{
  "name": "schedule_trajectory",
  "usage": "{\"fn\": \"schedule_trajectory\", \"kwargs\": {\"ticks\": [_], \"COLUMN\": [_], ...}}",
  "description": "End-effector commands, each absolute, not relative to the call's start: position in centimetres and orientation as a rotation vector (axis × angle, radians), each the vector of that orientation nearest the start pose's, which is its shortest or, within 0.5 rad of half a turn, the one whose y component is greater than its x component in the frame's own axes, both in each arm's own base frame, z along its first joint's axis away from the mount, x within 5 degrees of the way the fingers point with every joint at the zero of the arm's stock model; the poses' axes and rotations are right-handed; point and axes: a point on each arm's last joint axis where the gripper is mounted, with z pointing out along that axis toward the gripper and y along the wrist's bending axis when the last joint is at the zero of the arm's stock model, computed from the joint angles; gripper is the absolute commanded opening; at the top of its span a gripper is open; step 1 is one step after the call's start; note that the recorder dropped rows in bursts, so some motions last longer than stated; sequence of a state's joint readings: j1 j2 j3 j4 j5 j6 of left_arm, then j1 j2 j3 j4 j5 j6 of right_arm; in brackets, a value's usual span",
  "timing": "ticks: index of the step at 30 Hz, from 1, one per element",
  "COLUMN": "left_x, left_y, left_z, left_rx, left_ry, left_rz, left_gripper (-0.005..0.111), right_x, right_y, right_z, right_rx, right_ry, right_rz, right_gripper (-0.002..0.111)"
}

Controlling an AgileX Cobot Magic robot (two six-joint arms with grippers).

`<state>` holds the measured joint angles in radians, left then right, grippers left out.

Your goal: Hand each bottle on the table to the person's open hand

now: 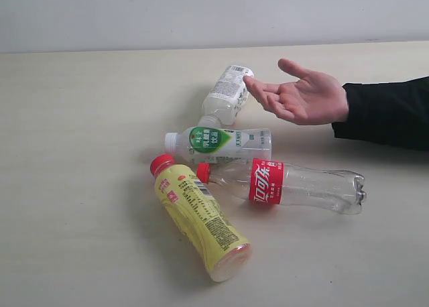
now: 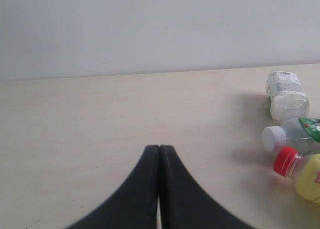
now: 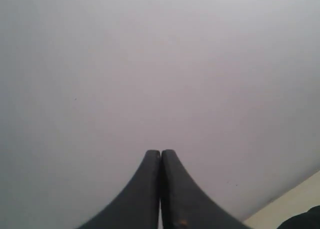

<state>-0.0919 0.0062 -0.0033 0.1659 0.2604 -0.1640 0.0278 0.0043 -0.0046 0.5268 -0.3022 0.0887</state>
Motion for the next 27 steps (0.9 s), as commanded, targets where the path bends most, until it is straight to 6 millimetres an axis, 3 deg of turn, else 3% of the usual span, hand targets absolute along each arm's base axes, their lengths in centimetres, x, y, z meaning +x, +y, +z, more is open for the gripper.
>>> {"fn": "schedule_trajectory", "kwargs": {"ticks": [1,7,10,13,16,19,22,24,27], "left_x": [5.5,5.5,5.5,5.5,5.5,5.5,5.5,5.5,5.5], "left_y": [-0.1,-0.1,-0.1,-0.1,-0.1,-0.1,-0.1,-0.1,-0.1], "left_z": [19.0,19.0,19.0,19.0,19.0,19.0,19.0,19.0,19.0], "left_rx": [0.049,0.049,0.049,0.049,0.049,0.049,0.049,0.049,0.049], "left_ry": [1.734,1.734,1.734,1.734,1.734,1.734,1.734,1.734,1.734], "left_rz": [-0.028,-0.028,-0.028,-0.028,-0.028,-0.028,-0.028,-0.028,-0.028], "left_gripper": [0.000,0.000,0.000,0.000,0.000,0.000,0.000,0.000,0.000], "right_x": [5.2,5.2,5.3,5.1,5.1,5.2,6.6,7.5,9.2], "right_y": [-1.0,-1.0,-0.7,-0.6,-0.4,0.0,0.2,0.4,1.6], "right_z": [23.3,23.3,23.1,24.3,27.3,31.8,35.7,37.4,38.7], "right_rx": [0.495,0.549,0.488,0.456,0.436,0.300,0.193,0.093,-0.086], "right_ry": [1.175,1.163,1.212,1.199,1.193,1.225,1.384,1.513,1.688], "right_rz": [0.495,0.574,0.534,0.520,0.542,0.432,0.280,0.180,0.190], "right_gripper": [0.000,0.000,0.000,0.000,0.000,0.000,0.000,0.000,0.000]}}
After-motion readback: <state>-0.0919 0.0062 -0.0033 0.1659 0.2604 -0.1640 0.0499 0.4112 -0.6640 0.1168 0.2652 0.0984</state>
